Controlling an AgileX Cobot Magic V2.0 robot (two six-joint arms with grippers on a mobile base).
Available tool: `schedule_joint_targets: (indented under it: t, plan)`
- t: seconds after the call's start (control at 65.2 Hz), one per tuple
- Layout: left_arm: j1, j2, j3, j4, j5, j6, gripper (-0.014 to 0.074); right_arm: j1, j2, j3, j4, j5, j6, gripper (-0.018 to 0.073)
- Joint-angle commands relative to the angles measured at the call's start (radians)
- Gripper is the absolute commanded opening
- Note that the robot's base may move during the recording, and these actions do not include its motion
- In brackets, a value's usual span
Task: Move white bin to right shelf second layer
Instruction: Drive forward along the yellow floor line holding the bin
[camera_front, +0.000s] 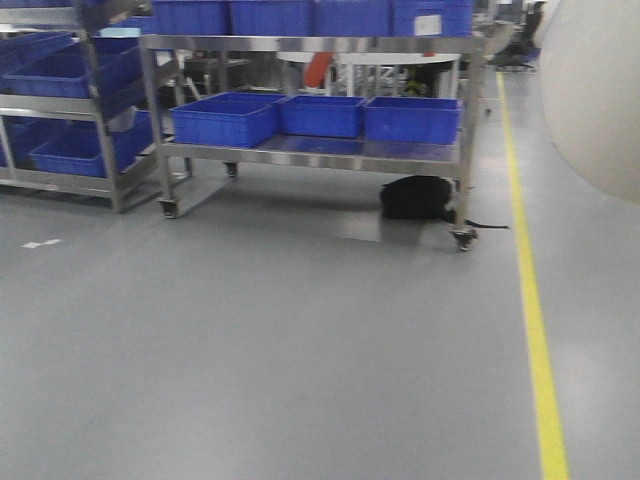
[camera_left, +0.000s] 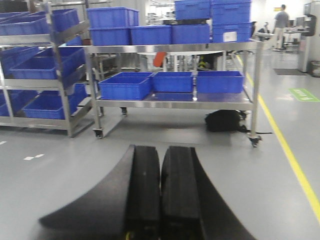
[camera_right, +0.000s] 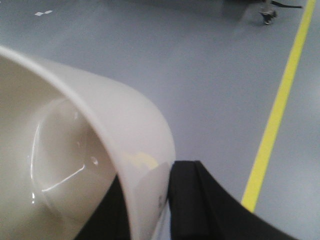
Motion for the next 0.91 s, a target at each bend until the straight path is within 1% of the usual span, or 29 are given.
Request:
schedule_joint_targets:
  t: [0.0,0.89]
  plan:
    - [-0.002,-0.013,0.033,-0.005,-0.087,-0.007,0.0085,-0.005,0.001,-0.031,0.000,-0.099,-0.001,0.0025]
    - [-0.002,-0.013,0.033,-0.005,-0.087,-0.007,0.0085,-0.005,0.001,-0.031,0.000,-0.099,-0.001,0.0025]
